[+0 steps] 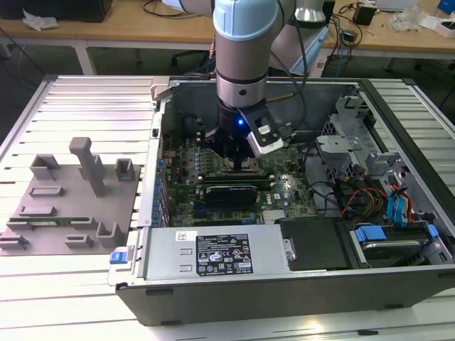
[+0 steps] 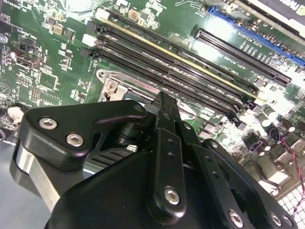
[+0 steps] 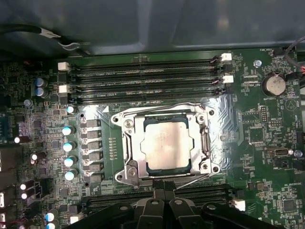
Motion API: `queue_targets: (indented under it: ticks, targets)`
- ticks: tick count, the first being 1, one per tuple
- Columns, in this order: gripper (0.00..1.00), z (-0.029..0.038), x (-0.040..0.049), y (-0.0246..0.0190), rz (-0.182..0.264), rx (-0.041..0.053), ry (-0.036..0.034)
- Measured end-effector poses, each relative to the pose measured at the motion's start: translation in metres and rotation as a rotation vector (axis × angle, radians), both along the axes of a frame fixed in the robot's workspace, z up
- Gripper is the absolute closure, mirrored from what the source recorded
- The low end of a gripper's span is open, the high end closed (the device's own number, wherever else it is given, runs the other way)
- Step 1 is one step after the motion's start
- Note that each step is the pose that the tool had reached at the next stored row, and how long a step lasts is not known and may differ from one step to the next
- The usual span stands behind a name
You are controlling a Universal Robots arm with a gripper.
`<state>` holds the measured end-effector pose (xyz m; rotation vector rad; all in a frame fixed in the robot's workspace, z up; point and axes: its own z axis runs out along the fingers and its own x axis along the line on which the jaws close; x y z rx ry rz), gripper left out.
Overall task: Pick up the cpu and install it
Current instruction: 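Install the second cpu locking lever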
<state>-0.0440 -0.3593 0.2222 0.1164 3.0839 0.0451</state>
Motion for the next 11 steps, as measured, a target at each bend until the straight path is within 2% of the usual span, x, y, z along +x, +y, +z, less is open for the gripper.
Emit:
queue_targets:
  ticks: [4, 5, 6, 7, 11]
  targets:
    - [0.89, -0.0001, -0.0013, -0.0050, 0.000, 0.0000, -0.0001]
    - [0.89, -0.0023, -0.0053, -0.0053, 0.000, 0.0000, 0.0000]
    - [0.89, -0.0095, -0.0148, -0.0055, 0.000, 0.0001, -0.0001]
    - [0.89, -0.0136, -0.0214, -0.0056, 0.000, 0.0001, -0.0001]
    - [0.89, -0.0150, -0.0244, -0.0069, 0.000, 0.0069, -0.0013]
